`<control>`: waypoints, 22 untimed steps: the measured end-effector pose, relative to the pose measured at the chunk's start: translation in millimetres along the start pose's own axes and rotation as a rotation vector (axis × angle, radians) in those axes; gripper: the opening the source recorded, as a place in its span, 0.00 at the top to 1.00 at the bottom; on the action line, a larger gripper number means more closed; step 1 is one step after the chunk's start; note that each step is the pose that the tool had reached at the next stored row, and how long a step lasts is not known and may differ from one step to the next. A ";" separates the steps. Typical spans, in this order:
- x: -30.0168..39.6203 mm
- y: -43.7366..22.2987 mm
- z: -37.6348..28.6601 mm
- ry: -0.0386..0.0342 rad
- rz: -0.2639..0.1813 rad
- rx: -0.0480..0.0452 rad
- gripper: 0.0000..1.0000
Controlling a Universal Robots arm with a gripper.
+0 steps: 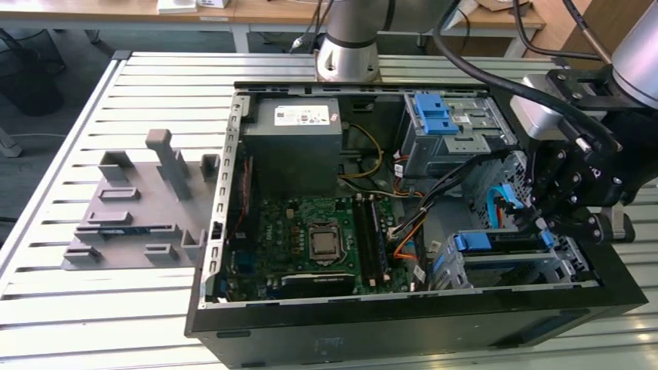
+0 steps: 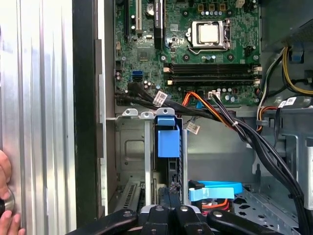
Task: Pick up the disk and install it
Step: 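Insert the first disk wire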
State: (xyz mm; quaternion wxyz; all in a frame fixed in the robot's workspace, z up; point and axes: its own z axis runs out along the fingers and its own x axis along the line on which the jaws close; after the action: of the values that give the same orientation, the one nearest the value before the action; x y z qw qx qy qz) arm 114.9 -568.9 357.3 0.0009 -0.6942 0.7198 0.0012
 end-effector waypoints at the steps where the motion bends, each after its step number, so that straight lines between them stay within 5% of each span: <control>1: -0.2 -0.5 -0.5 0.0000 0.000 0.0002 0.89; 11: -7.3 -9.1 -0.8 0.0000 0.000 0.0003 0.89; 22: -15.2 -11.1 -1.6 -0.0002 0.002 0.0073 0.89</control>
State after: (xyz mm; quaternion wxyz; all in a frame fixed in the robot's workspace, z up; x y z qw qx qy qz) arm 126.5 -554.0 358.9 0.0035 -0.6935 0.7205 -0.0013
